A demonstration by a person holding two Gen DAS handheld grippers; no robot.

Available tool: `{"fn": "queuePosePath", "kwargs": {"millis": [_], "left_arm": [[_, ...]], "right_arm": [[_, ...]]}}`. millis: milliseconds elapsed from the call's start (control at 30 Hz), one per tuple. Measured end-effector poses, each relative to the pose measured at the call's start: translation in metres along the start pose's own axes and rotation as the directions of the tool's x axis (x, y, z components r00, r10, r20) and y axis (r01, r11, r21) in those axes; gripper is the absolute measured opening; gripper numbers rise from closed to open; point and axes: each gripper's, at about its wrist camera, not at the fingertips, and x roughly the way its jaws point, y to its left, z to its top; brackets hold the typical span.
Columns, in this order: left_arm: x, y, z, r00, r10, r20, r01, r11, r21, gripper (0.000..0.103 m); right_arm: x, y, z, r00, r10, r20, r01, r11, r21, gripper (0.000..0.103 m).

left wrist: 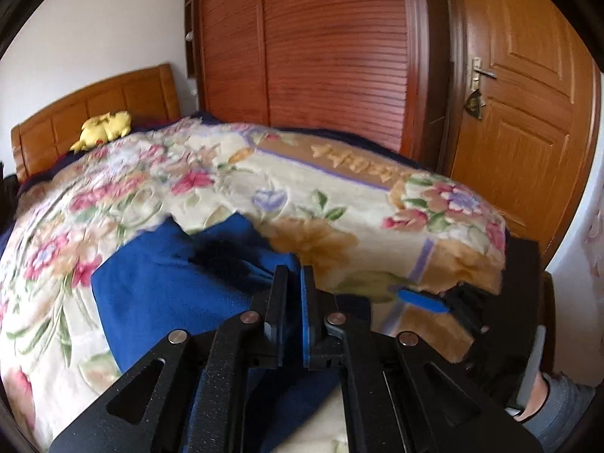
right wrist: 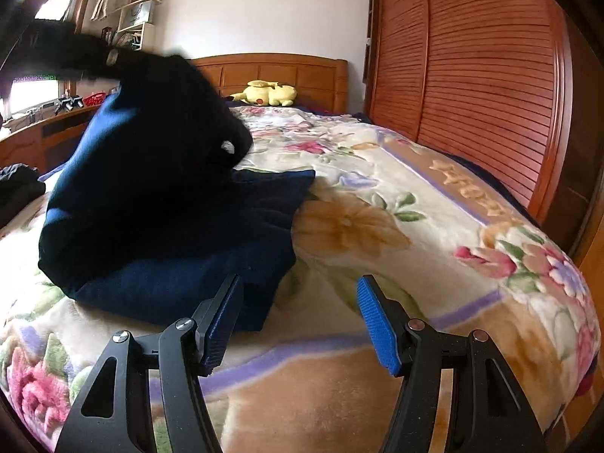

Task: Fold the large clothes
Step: 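Grasp the jacket end with the left gripper, fold it over, release, then close the right gripper on the folded navy jacket bundle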

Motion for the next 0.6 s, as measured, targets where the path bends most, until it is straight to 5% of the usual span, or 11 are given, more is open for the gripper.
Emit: {"fn": "queuePosePath", "kwargs": {"millis": [267,367,600], "left_arm": [[-0.038,0.029,-0.016,0.996,0.033,0.083,-0.029,0.998,-0.049,0.049],[-0.057,0.049,-0.029,0.991,0.077,0.11,-0.067,0.994,-0.088,0.073],[-0.08,0.11,-0.076,0.974,0.203,0.103,-0.18,0.963,-0.199,0.076]], "right_arm": [[-0.003,0.003,0.002,1.0,0.013,0.018,-0.013,1.0,0.006,0.065],[0.0,-0.004,0.008,0.999,0.017,0.033,-0.017,1.0,0.015,0.065],[-0.003,0.0,0.041,0.996,0.075,0.045,-0.075,0.997,-0.009,0.065]]}}
